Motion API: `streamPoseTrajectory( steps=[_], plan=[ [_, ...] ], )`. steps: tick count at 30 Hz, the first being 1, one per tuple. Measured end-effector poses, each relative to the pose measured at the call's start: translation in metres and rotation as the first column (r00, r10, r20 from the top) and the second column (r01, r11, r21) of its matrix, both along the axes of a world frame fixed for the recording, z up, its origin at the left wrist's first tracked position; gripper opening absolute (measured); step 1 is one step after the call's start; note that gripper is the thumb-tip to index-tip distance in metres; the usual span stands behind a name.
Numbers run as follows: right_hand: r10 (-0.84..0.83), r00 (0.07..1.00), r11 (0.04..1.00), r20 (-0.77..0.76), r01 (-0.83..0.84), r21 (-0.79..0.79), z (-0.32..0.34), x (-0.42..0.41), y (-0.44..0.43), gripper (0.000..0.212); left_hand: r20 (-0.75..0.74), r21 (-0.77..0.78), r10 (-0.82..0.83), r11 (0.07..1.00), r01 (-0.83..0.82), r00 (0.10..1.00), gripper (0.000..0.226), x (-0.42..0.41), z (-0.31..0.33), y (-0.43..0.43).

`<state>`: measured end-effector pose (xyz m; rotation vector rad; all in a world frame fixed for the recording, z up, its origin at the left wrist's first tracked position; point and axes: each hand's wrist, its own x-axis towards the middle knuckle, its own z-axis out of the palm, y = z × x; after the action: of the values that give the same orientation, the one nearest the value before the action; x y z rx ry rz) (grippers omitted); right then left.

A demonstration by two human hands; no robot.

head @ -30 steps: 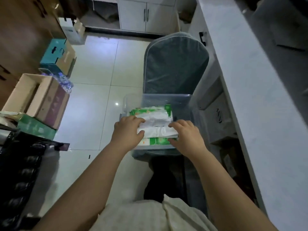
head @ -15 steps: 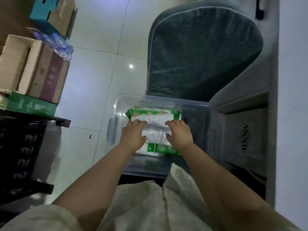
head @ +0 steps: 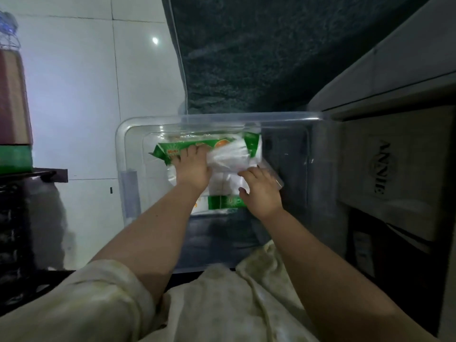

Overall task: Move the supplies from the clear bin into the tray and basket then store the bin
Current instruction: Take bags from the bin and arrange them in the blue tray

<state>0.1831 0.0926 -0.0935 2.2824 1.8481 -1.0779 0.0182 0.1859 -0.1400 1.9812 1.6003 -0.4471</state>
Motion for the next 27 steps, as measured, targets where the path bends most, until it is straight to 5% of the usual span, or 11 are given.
streamPoseTrajectory(
  steps=[3, 8, 13, 19, 24, 27],
  plan=[
    [-0.007, 1.000, 1.000, 0.012, 0.007, 0.008, -0.002, -0.006, -0.009, 0.039, -0.018, 0.004, -0.031, 0.999, 0.032, 0.999, 0.043, -0.003, 0.000, -0.001],
    [-0.029, 0.998, 0.997, 0.052, 0.025, 0.067, 0.001, -0.020, -0.020, 0.043, 0.167, 0.020, 0.024, 0.999, -0.028, 0.986, 0.028, -0.021, 0.024, 0.000],
    [0.126, 0.982, 0.991, 0.140, -0.118, -0.061, -0.005, -0.038, -0.014, 0.059, 0.286, 0.207, 0.058, 0.971, -0.121, 0.957, 0.031, -0.035, 0.060, 0.006],
    [0.241, 0.937, 0.970, 0.254, -0.228, -0.079, -0.049, -0.043, 0.019, 0.086, 0.370, 0.205, 0.018, 0.974, -0.100, 0.929, 0.033, -0.036, 0.050, 0.016],
    [0.307, 0.862, 0.947, 0.404, -0.321, -0.034, -0.081, -0.042, 0.030, 0.082, 0.381, 0.214, 0.015, 0.971, -0.104, 0.924, 0.035, -0.028, 0.035, 0.009],
    [0.319, 0.873, 0.940, 0.369, -0.340, -0.010, -0.087, -0.047, 0.032, 0.062, 0.393, 0.235, 0.042, 0.961, -0.144, 0.919, 0.036, -0.026, 0.033, 0.001]
  ],
)
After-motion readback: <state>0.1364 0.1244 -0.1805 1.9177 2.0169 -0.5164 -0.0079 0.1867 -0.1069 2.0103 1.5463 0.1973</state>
